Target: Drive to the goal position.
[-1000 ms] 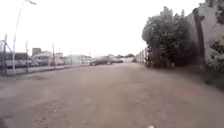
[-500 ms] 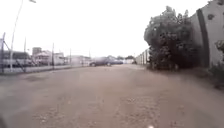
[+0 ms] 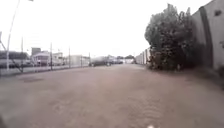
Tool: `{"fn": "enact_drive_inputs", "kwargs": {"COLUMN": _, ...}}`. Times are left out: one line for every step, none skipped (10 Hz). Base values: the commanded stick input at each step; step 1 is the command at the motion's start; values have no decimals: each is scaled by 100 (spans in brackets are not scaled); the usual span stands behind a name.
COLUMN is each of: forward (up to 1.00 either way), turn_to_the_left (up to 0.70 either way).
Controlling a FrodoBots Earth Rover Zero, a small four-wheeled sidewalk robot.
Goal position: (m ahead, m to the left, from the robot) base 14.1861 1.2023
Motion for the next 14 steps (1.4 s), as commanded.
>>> {"fn": "enact_drive_inputs", "kwargs": {"forward": 50, "turn_to_the_left": 0}}
{"fn": "enact_drive_inputs", "kwargs": {"forward": 50, "turn_to_the_left": 0}}
{"fn": "enact_drive_inputs", "kwargs": {"forward": 50, "turn_to_the_left": 0}}
{"fn": "enact_drive_inputs", "kwargs": {"forward": 50, "turn_to_the_left": 0}}
{"fn": "enact_drive_inputs", "kwargs": {"forward": 50, "turn_to_the_left": 0}}
{"fn": "enact_drive_inputs", "kwargs": {"forward": 50, "turn_to_the_left": 0}}
{"fn": "enact_drive_inputs", "kwargs": {"forward": 50, "turn_to_the_left": 0}}
{"fn": "enact_drive_inputs", "kwargs": {"forward": 50, "turn_to_the_left": 0}}
{"fn": "enact_drive_inputs", "kwargs": {"forward": 50, "turn_to_the_left": 0}}
{"fn": "enact_drive_inputs", "kwargs": {"forward": 50, "turn_to_the_left": 0}}
{"fn": "enact_drive_inputs", "kwargs": {"forward": 50, "turn_to_the_left": 0}}
{"fn": "enact_drive_inputs", "kwargs": {"forward": 50, "turn_to_the_left": 0}}
{"fn": "enact_drive_inputs", "kwargs": {"forward": 50, "turn_to_the_left": 0}}
{"fn": "enact_drive_inputs", "kwargs": {"forward": 50, "turn_to_the_left": 0}}
